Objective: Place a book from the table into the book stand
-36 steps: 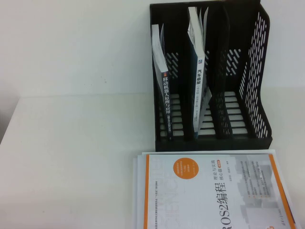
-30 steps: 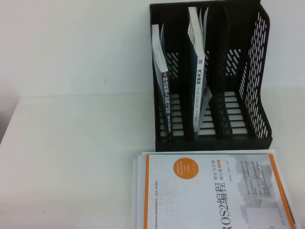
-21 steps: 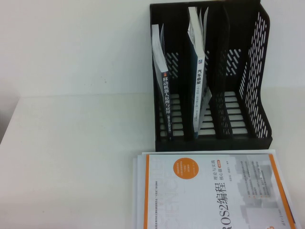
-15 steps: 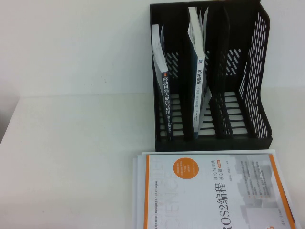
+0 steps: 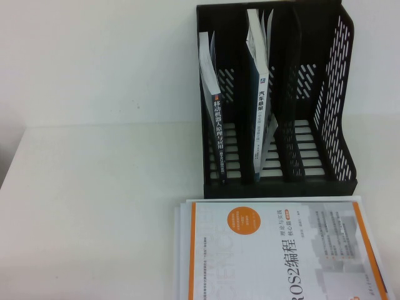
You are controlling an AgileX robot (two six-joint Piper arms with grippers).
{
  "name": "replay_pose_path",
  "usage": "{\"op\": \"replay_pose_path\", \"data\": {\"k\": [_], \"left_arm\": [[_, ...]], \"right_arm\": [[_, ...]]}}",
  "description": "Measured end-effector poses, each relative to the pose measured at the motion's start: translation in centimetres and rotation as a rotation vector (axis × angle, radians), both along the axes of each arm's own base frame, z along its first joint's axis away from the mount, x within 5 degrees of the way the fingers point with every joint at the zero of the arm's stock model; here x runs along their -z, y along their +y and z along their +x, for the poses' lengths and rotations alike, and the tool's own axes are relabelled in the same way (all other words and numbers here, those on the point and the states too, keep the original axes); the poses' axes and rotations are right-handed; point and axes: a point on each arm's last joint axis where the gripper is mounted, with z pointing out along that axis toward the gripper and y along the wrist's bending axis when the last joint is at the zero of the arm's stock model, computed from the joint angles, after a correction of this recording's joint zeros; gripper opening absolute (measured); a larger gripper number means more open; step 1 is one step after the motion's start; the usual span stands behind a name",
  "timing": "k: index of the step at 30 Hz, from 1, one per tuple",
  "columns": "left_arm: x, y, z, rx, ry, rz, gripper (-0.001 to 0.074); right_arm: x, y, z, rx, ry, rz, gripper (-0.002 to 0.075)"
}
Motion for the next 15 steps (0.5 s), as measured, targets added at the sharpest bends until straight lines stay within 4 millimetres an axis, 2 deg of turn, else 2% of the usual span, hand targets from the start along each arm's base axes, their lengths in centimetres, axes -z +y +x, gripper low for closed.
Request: {"op": "replay_pose_path", "data": {"k": [7, 15], "left_arm": [[-0.9, 0.0, 0.2, -0.002, -0.116, -0.009, -0.0004], [-4.5, 0.1, 0.1, -0.008, -0.512, -0.030, -0.0004]], "right_arm": [[-1.2, 0.1, 0.4, -0.012, -0.161, 0.003, -0.0003], [-4.3, 0.3, 0.4, -0.037, -0.499, 0.010, -0.0003]]}}
